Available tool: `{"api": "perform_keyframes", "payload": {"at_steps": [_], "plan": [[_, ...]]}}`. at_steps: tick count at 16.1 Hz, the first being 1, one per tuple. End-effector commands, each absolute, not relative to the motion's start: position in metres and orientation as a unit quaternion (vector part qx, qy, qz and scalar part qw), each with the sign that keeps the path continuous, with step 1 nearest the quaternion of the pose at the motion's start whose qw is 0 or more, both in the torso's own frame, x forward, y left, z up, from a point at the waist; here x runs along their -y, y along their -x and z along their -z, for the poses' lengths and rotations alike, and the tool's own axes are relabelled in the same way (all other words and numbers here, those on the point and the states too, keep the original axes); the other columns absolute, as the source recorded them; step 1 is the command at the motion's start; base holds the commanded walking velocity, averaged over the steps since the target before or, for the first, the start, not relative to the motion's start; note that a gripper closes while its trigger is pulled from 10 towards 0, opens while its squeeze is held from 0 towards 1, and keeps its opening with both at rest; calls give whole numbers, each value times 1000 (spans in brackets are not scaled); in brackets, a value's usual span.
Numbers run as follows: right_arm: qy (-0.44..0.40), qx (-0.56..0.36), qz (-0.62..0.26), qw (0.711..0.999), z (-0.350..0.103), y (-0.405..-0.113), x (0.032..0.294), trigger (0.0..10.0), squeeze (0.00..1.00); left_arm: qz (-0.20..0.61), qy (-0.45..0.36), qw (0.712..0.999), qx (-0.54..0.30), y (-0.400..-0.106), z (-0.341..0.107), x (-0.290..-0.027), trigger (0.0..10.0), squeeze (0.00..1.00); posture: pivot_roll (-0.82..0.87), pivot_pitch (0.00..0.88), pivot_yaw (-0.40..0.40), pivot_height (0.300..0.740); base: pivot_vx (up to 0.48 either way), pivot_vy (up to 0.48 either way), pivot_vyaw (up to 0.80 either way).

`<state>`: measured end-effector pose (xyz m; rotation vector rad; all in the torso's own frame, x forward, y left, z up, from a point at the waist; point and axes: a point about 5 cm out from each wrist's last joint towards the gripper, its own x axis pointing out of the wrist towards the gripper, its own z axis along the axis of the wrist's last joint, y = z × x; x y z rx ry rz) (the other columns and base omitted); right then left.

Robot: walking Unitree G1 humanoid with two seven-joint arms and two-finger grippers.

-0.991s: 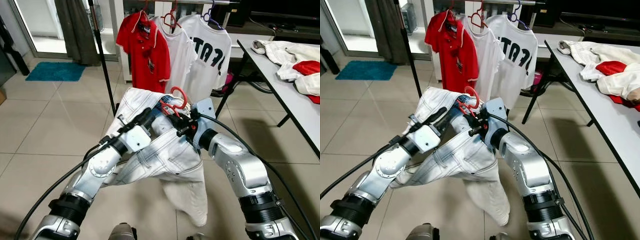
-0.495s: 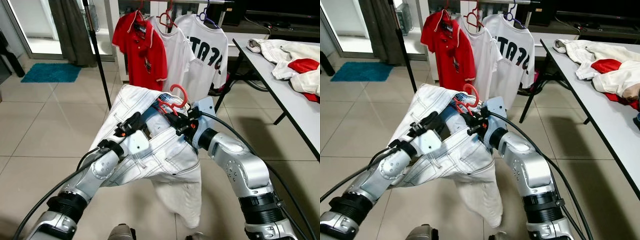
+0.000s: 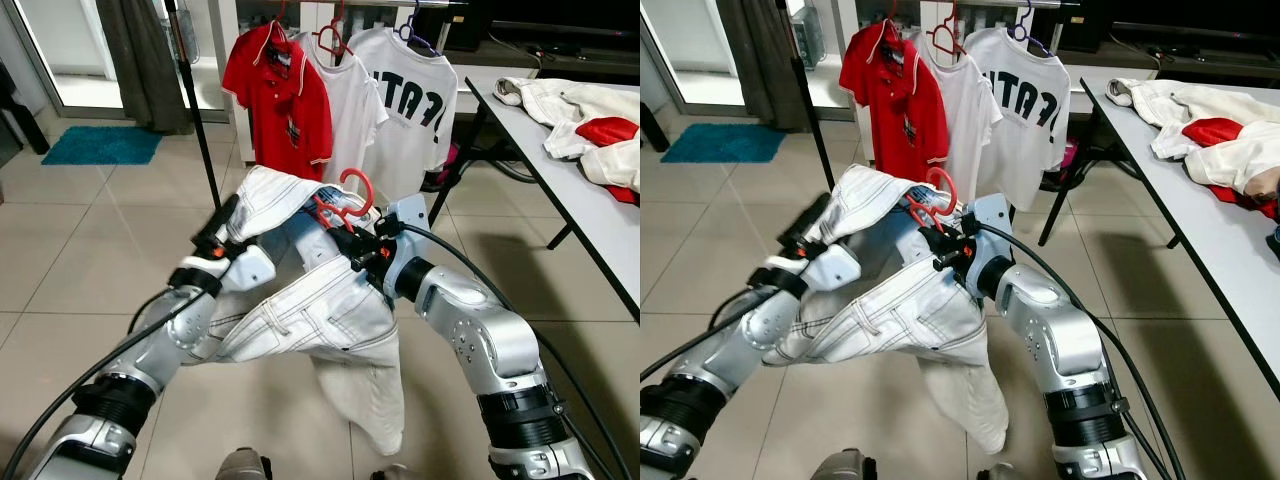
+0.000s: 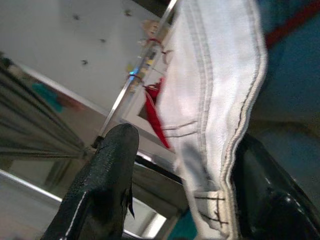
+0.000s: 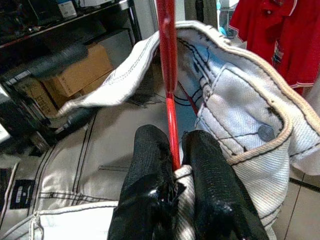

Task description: Hang hanger

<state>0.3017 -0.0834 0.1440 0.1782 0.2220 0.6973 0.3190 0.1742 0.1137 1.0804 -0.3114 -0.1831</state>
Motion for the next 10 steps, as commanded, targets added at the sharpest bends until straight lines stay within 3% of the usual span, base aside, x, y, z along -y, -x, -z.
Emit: {"api": "perform_keyframes", "payload": {"at_steps": [1, 10], "plan": [[-98, -70, -339, 933, -161, -303, 88, 0, 0, 71, -492, 849, 178, -322, -127, -172, 0, 0, -17, 0, -14, 705, 0, 0, 0], [-97, -64, -333, 936, -163, -305, 88, 0, 0, 50, -412, 898, 144, -323, -123, -181, 0, 0, -13, 0, -13, 705, 0, 0, 0]]}}
